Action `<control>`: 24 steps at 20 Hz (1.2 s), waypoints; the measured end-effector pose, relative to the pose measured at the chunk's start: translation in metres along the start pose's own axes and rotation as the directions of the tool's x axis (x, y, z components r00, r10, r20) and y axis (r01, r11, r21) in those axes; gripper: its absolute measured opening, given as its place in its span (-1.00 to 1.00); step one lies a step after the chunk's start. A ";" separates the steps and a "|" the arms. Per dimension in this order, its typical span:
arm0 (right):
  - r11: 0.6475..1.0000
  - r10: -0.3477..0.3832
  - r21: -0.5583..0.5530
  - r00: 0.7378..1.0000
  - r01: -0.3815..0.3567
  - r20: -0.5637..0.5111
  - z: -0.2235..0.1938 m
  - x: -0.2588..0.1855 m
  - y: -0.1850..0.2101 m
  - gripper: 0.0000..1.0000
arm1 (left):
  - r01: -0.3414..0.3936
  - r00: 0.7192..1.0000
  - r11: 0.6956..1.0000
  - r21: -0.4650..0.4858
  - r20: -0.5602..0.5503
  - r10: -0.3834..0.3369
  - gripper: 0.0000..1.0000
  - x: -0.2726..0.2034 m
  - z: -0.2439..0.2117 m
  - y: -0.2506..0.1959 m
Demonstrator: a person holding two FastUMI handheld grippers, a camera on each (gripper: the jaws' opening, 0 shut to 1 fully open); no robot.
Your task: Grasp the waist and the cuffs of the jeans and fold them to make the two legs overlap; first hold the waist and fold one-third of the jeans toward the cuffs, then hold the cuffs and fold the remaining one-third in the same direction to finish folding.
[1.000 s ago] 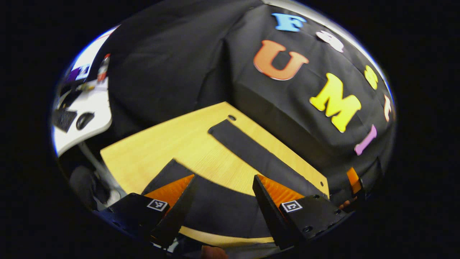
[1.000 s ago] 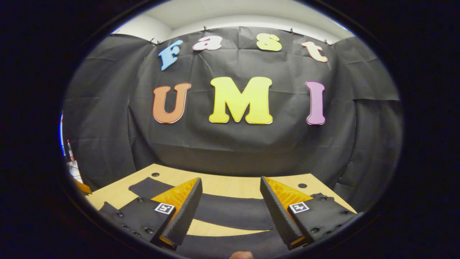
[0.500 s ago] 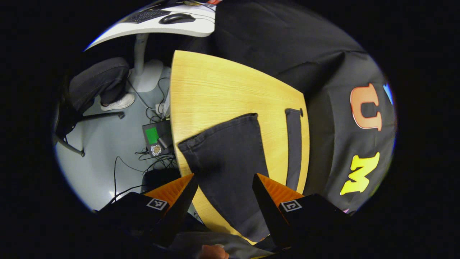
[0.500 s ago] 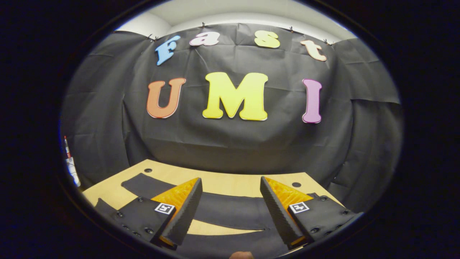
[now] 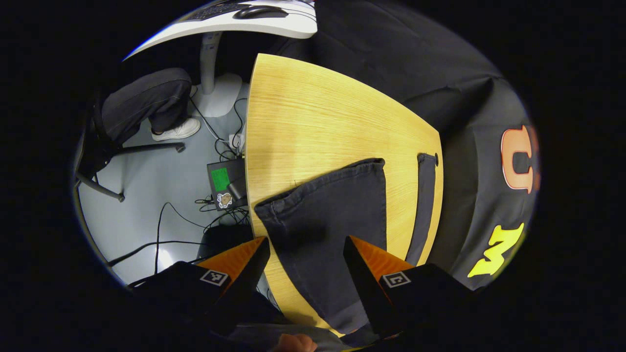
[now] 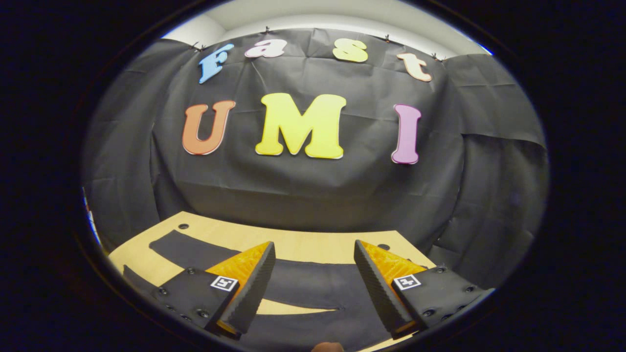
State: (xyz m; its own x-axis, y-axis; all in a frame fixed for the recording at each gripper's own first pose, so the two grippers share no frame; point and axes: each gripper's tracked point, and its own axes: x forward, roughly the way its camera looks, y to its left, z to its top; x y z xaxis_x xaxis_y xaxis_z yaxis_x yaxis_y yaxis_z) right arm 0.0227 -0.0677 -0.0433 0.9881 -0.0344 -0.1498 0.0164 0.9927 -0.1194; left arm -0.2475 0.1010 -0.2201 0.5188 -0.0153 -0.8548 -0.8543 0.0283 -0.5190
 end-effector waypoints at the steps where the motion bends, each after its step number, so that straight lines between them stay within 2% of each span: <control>1: 1.000 -0.011 0.005 1.000 0.011 -0.003 -0.001 0.000 -0.004 0.99 | -0.005 1.000 1.000 0.004 0.009 0.005 1.00 0.001 0.000 0.001; 3: 0.999 -0.029 0.037 0.999 0.029 -0.017 -0.004 0.002 -0.017 0.98 | -0.015 0.999 1.000 -0.010 0.030 0.016 0.94 0.004 0.003 0.001; 4: 0.997 -0.038 0.059 0.999 0.039 -0.022 -0.004 0.003 -0.024 0.92 | -0.018 0.999 1.000 -0.017 0.043 0.018 0.95 0.006 0.005 -0.001; 5: 0.995 -0.045 0.084 0.999 0.047 -0.026 -0.004 0.005 -0.034 0.98 | -0.020 0.999 1.000 -0.017 0.047 0.020 0.95 0.007 0.005 -0.001; 7: 0.987 -0.050 0.149 0.998 0.054 -0.034 -0.003 0.009 -0.056 0.92 | -0.028 0.998 1.000 0.011 0.048 0.027 0.93 0.007 0.005 0.002; 8: 0.981 -0.054 0.185 0.997 0.063 -0.054 -0.005 0.012 -0.071 0.92 | 0.003 0.999 1.000 0.015 0.036 -0.004 0.84 0.013 0.003 0.000; 9: 0.972 -0.060 0.221 0.994 0.080 -0.093 -0.015 0.018 -0.088 0.96 | -0.016 0.999 1.000 -0.003 0.037 0.016 0.56 0.012 0.006 0.005; 10: 0.961 -0.059 0.259 0.988 0.095 -0.144 -0.025 0.021 -0.104 0.92 | -0.009 0.999 0.999 -0.047 0.039 0.011 0.10 0.018 0.004 0.000; 11: 0.951 -0.065 0.285 0.978 0.121 -0.197 -0.036 0.022 -0.121 0.92 | -0.043 0.998 0.997 -0.058 0.031 0.045 0.00 0.017 0.006 0.004; 13: 0.930 -0.108 0.311 0.953 0.197 -0.282 -0.057 0.026 -0.166 0.98 | -0.034 0.999 0.998 -0.050 0.028 0.035 -0.69 0.016 0.007 0.000; 15: 0.904 -0.162 0.322 0.922 0.281 -0.351 -0.079 0.026 -0.214 1.00 | -0.058 0.998 0.998 0.003 0.030 0.057 -0.81 0.017 0.008 0.004; 17: 0.870 -0.202 0.330 0.876 0.367 -0.439 -0.108 0.023 -0.258 0.99 | -0.071 0.997 0.997 0.007 0.029 0.071 -0.88 0.018 0.006 0.005; 18: 0.846 -0.222 0.326 0.834 0.422 -0.505 -0.129 0.019 -0.282 0.99 | -0.071 0.997 0.997 0.002 0.026 0.071 -0.89 0.019 0.006 0.004; 19: 0.818 -0.223 0.321 0.779 0.477 -0.586 -0.154 0.013 -0.302 0.99 | -0.071 0.997 0.997 -0.003 0.023 0.071 -0.89 0.018 0.006 0.003; 20: 0.786 -0.207 0.326 0.721 0.525 -0.661 -0.181 0.007 -0.316 1.00 | -0.073 0.997 0.997 -0.005 0.021 0.073 -0.89 0.018 0.006 0.003; 21: 0.744 -0.176 0.361 0.686 0.562 -0.707 -0.202 0.005 -0.323 1.00 | -0.077 0.997 0.997 -0.002 0.021 0.077 -0.89 0.018 0.006 0.003; 22: 0.697 -0.141 0.394 0.653 0.599 -0.744 -0.220 0.004 -0.325 0.83 | -0.083 0.996 0.997 0.001 0.022 0.083 -0.89 0.018 0.006 0.005; 23: 0.652 -0.113 0.425 0.635 0.627 -0.764 -0.234 0.008 -0.326 0.95 | -0.089 0.996 0.996 0.002 0.023 0.089 -0.90 0.018 0.006 0.005; 24: 0.620 -0.089 0.449 0.625 0.644 -0.775 -0.243 0.007 -0.326 0.83 | -0.095 0.995 0.995 -0.002 0.024 0.095 -0.90 0.019 0.007 0.004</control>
State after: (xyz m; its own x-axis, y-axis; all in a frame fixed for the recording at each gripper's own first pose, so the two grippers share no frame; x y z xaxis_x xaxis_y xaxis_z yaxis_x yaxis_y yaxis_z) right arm -0.0128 -0.4195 -0.2443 0.4980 -0.1989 -0.8440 0.7149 0.6450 0.2698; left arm -0.2411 0.1075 -0.2381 0.4357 0.0117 -0.9000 -0.8999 0.0279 -0.4353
